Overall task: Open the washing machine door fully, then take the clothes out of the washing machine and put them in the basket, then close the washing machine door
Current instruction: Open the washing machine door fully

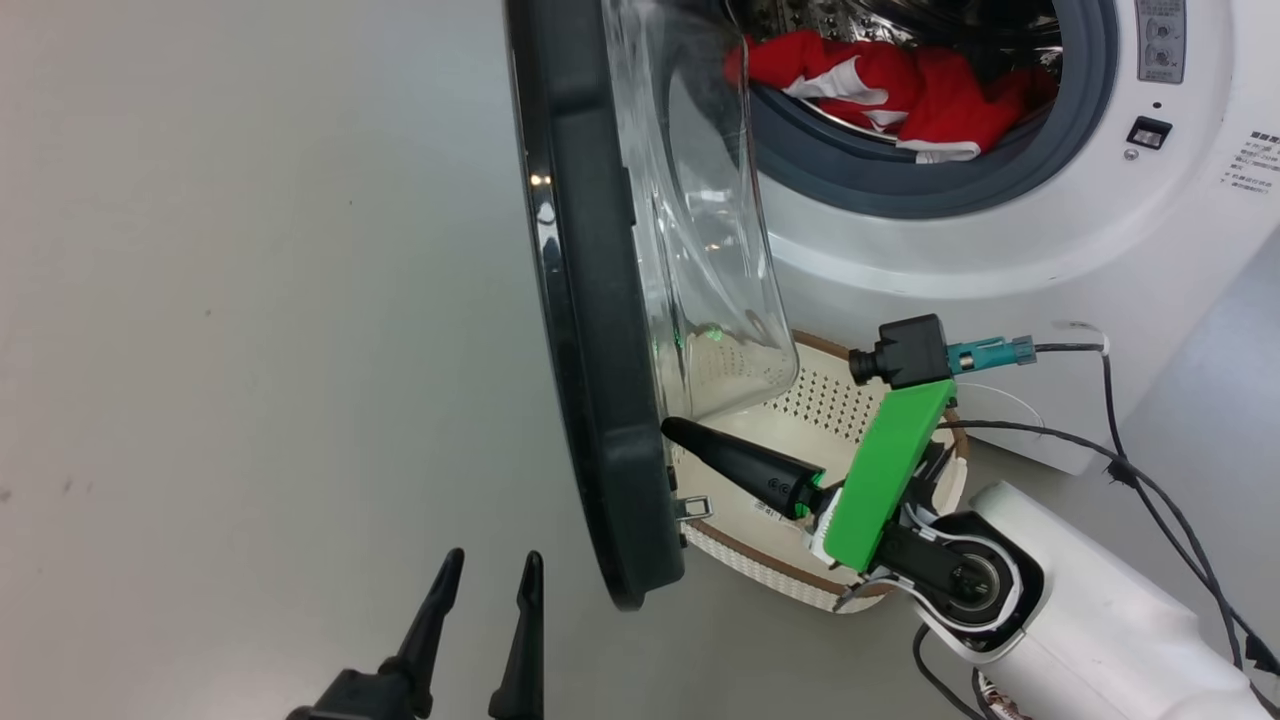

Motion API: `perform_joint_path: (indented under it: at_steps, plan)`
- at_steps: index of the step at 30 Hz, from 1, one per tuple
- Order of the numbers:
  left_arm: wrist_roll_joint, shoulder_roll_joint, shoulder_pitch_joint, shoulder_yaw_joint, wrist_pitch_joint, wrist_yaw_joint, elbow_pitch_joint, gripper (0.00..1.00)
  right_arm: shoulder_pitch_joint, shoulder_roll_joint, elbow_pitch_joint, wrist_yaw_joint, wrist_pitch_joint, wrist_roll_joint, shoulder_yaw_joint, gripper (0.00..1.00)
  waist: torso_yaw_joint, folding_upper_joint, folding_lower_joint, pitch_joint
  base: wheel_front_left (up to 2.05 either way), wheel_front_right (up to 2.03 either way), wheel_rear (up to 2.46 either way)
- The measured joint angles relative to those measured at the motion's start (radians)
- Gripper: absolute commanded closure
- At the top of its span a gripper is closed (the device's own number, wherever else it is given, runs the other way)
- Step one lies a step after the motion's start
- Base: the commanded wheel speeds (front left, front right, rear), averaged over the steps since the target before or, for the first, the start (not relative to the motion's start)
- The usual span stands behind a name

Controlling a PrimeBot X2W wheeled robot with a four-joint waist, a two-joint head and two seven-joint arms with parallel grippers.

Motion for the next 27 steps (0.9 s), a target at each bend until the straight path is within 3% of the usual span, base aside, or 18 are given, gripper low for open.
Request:
perform_joint_path:
  at_steps: [15,17,18,20,27]
  plan:
    - [0.007,0.000,0.019,0.019,0.000,0.006,-0.004,0.00,0.000,0.034,0.019,0.000,-0.024,-0.042,0.004,0.98,-0.003,0.0000,0.0000,-0.019,0.00,0.00,0.00]
    - [0.007,0.000,0.019,0.021,0.000,0.005,0.001,0.00,0.001,0.026,0.025,0.000,-0.042,-0.043,0.003,0.64,-0.005,-0.0001,0.0000,-0.024,0.00,0.00,0.00]
    - [0.007,0.000,0.019,0.021,0.000,0.003,0.005,0.00,0.002,0.023,0.030,0.000,-0.054,-0.044,0.002,0.53,-0.006,0.0000,0.0000,-0.027,0.00,0.00,0.00]
    - [0.007,0.000,0.019,0.023,0.000,-0.005,0.012,0.00,0.009,0.015,0.041,0.000,-0.076,-0.047,0.001,0.02,-0.008,0.0000,0.0000,-0.032,0.00,0.00,0.00]
    - [0.018,0.000,0.018,0.028,0.000,-0.038,0.047,0.00,0.081,-0.032,0.072,0.000,-0.156,-0.064,0.001,0.00,-0.019,0.0000,0.0000,-0.053,0.00,0.00,0.00]
